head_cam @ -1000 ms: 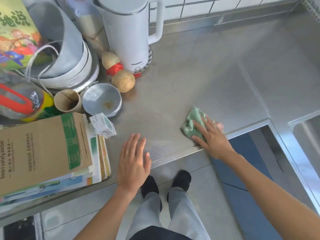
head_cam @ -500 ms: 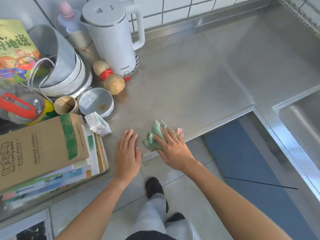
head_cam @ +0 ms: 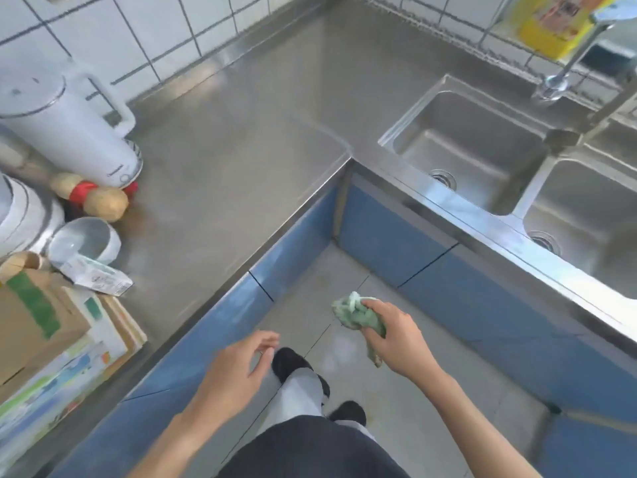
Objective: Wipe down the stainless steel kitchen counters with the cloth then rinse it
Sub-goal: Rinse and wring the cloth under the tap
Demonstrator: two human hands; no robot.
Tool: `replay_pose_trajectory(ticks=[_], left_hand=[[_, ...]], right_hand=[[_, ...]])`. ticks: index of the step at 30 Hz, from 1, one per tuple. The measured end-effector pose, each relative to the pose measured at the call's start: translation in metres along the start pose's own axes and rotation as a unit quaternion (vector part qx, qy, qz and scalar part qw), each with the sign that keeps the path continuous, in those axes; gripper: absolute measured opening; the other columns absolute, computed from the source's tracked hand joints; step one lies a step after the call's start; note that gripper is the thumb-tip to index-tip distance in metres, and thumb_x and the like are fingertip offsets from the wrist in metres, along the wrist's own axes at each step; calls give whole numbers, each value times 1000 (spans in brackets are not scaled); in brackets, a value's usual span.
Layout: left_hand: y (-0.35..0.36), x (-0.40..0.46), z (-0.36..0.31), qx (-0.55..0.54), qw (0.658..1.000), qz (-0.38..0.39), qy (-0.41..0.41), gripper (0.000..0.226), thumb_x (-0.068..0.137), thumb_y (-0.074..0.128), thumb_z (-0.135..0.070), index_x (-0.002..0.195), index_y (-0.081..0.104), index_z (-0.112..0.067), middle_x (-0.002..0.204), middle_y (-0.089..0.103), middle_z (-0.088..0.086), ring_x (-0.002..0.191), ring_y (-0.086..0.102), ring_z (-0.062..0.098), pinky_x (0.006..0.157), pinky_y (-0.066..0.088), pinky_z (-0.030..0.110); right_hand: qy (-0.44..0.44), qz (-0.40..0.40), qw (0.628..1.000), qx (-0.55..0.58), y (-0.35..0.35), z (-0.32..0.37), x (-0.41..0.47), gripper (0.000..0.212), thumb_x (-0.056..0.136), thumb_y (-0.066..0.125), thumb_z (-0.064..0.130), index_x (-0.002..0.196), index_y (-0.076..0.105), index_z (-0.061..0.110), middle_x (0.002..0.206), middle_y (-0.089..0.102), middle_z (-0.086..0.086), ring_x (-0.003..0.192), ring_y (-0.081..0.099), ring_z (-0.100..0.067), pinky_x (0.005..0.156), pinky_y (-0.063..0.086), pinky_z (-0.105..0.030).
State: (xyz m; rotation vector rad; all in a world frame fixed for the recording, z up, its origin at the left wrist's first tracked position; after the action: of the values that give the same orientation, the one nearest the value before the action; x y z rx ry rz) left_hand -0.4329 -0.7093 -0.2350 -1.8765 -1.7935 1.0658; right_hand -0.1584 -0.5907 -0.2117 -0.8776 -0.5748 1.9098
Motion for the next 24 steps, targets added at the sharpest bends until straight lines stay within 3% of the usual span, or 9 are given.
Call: replay_pose_trajectory(ticks=[2,5,10,12,17,21,24], left_hand=[[23,-13,-28,8,999,46,24,21,101,46,-58,117,51,-71,118,64,-45,114,62,-17,97,50,16],[50,-24,-67,28,994,94,50,22,97,41,-68,114,54,-70,116,64,-44,110,62,-17,96,53,17],[76,-18,-132,13,986,148,80,19,103,62,-37,105,66,-55,107,71,-35,107,63,-15,97,52,17],[81,-10,-153,11,983,160,93,19,103,64,-30,106,70,-48,105,74,-29,107,64,-13,99,51,18],[86,25,-184,18,977,172,127,18,100,69,-25,104,75,-41,103,75,-28,103,70,-4,99,56,28],[89,72,-196,17,976,169,139,20,100,69,-27,99,73,-46,101,75,-30,100,72,-3,96,58,30],[89,120,-205,-3,975,168,147,25,100,69,-24,104,71,-49,102,76,-31,101,73,-4,93,57,25]], right_hand=[[58,-37,996,52,-25,-39,-48,41,92,64,25,131,59,35,102,65,17,82,59,5,65,39,-9],[121,-100,980,125,-53,-83,-115,42,92,69,22,132,61,33,96,67,16,80,61,2,66,42,-16],[202,-217,930,216,-82,-129,-198,43,86,74,4,124,67,21,85,68,15,72,62,11,62,45,-4],[217,-243,914,241,-90,-139,-216,41,84,76,4,119,69,24,83,72,14,77,63,8,66,44,-4],[231,-298,885,274,-118,-153,-227,44,84,77,5,111,66,37,95,69,34,85,65,7,72,44,-3],[233,-307,877,286,-139,-163,-200,48,86,74,7,104,65,51,88,73,22,73,67,-2,70,57,-24],[232,-312,871,300,-161,-169,-165,54,86,75,7,99,67,59,86,73,21,70,66,-2,71,60,-30]])
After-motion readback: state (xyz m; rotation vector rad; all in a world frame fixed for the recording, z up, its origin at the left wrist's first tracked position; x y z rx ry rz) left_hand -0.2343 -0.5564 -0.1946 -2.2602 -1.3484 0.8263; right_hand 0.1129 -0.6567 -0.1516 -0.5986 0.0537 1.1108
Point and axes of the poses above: each hand's wrist, its own x-axis towards the middle knuckle, its own y-axis out of the palm, z = x × y, the point moved 10 cm from there along x, towards the middle knuckle
